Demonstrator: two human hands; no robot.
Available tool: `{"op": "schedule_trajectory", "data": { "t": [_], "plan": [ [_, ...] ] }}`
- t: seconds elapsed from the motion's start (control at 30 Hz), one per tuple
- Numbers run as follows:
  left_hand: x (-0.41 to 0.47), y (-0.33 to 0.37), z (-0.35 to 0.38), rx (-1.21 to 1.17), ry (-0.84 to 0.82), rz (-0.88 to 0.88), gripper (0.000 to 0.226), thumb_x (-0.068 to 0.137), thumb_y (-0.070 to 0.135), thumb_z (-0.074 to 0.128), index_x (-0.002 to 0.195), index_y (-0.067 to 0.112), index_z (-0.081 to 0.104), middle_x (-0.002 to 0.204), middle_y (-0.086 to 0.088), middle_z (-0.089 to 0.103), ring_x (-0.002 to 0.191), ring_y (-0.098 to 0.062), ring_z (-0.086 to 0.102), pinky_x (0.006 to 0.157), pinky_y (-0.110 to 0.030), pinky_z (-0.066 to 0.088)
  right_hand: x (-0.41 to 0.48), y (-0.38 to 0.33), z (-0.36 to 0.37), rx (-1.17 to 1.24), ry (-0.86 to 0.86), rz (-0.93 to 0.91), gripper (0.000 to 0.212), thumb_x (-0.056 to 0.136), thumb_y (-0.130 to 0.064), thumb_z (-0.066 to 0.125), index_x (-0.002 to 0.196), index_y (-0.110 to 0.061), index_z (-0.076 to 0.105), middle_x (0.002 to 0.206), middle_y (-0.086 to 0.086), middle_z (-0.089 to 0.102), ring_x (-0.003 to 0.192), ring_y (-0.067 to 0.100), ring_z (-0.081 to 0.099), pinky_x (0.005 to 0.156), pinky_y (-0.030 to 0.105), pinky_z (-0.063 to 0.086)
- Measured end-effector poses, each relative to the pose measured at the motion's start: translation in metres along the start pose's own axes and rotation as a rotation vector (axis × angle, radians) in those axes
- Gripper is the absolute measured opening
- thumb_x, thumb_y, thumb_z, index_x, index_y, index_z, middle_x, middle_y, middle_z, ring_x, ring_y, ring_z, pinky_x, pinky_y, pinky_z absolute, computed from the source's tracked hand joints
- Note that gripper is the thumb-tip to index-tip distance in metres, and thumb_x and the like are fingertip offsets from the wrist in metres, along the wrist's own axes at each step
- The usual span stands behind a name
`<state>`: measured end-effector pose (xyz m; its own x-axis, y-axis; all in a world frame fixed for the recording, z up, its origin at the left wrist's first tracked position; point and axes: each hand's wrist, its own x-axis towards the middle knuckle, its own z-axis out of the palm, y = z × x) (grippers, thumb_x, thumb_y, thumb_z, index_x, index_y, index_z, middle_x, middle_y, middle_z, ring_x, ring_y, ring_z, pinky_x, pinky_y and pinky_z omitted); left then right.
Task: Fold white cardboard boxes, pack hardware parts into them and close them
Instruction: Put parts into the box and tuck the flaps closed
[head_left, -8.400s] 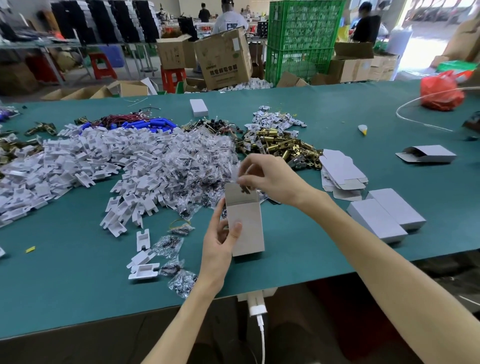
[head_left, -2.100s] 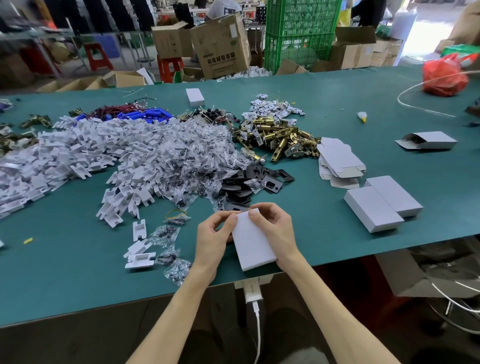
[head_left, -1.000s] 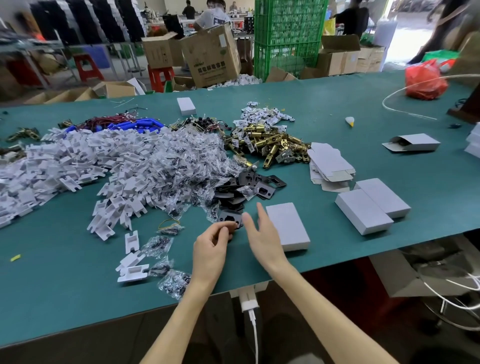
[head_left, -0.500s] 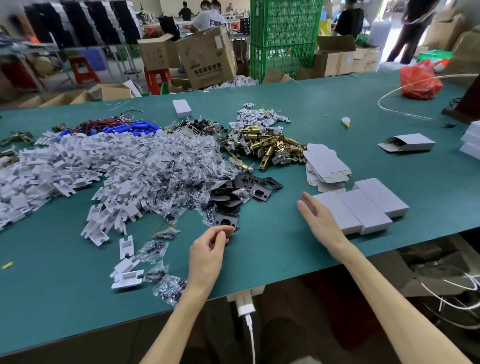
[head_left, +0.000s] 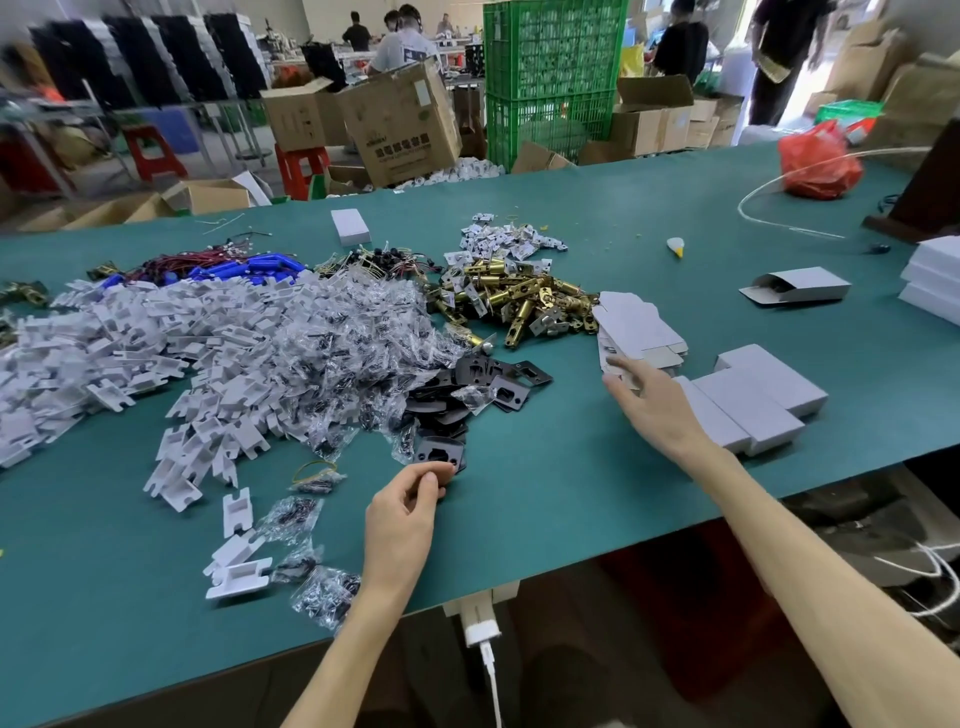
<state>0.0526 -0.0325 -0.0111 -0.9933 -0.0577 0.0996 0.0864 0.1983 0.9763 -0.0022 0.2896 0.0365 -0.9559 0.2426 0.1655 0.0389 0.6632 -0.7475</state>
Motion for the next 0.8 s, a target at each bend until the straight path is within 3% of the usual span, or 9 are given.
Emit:
{"op": "schedule_trajectory", "data": {
  "t": [0.07,0.17,0.27,0.43,0.6,0.7,0.8],
  "plan": [
    [0.0,0.001,0.0,0.004,0.002,-0.003,0.028,0.106,0.012,0.055,0.103,0.027,0.078,0.101,0.015,0.078,0.096,-0.005,0.072,0.089,-0.026,0.057,0.026,-0.003,0.001,-0.251,0.018,-0.023,0.047,0.102,-0.024,0.056,0.143,-0.001,0.049,0.15,0.014,0.047,0.143,0.033,0.036,0.117,0.04,0.028],
    [0.001,0.002,0.0,0.006,0.006,-0.007,0.029,0.106,0.012,0.055,0.102,0.029,0.078,0.1,0.017,0.078,0.095,-0.005,0.072,0.086,-0.023,0.058,0.057,-0.004,0.003,-0.561,-0.072,0.124,0.058,0.103,-0.024,0.052,0.149,0.005,0.03,0.157,0.025,0.03,0.148,0.039,0.024,0.119,0.045,0.022],
    [0.001,0.002,-0.001,0.006,-0.002,-0.006,0.028,0.106,0.013,0.055,0.102,0.028,0.078,0.1,0.016,0.078,0.095,-0.004,0.072,0.087,-0.023,0.058,0.064,0.003,0.006,-0.716,-0.074,0.136,0.036,0.099,-0.011,0.054,0.13,0.004,0.042,0.133,0.026,0.056,0.122,0.043,0.051,0.098,0.046,0.043],
    [0.001,0.001,0.0,0.01,-0.004,-0.008,0.028,0.106,0.013,0.055,0.102,0.028,0.078,0.1,0.016,0.078,0.096,-0.005,0.072,0.087,-0.025,0.057,0.061,0.008,0.007,-0.842,0.029,0.056,0.017,0.097,-0.003,0.052,0.114,-0.003,0.052,0.117,0.018,0.058,0.11,0.036,0.051,0.08,0.041,0.042],
    [0.002,0.0,0.001,0.0,-0.003,-0.009,0.028,0.106,0.013,0.055,0.102,0.028,0.078,0.1,0.015,0.078,0.096,-0.005,0.072,0.087,-0.026,0.058,0.055,-0.005,-0.008,-0.794,0.179,-0.007,0.015,0.093,0.003,0.049,0.1,-0.001,0.061,0.098,0.02,0.066,0.087,0.036,0.054,0.069,0.037,0.036],
    [0.002,-0.001,0.001,-0.001,-0.005,-0.003,0.028,0.106,0.012,0.055,0.102,0.027,0.078,0.101,0.014,0.078,0.096,-0.005,0.072,0.088,-0.028,0.058,0.046,-0.023,-0.019,-0.64,0.348,-0.041,0.025,0.091,0.009,0.046,0.108,0.001,0.063,0.093,0.022,0.067,0.085,0.039,0.059,0.066,0.037,0.038],
    [0.002,-0.002,0.0,-0.006,-0.011,-0.002,0.028,0.106,0.012,0.055,0.103,0.026,0.079,0.101,0.013,0.078,0.097,-0.006,0.072,0.089,-0.029,0.057,0.034,-0.045,-0.022,-0.411,0.448,-0.039,0.03,0.097,0.002,0.045,0.117,-0.004,0.066,0.102,0.022,0.069,0.092,0.041,0.063,0.071,0.04,0.042]
  ]
}}
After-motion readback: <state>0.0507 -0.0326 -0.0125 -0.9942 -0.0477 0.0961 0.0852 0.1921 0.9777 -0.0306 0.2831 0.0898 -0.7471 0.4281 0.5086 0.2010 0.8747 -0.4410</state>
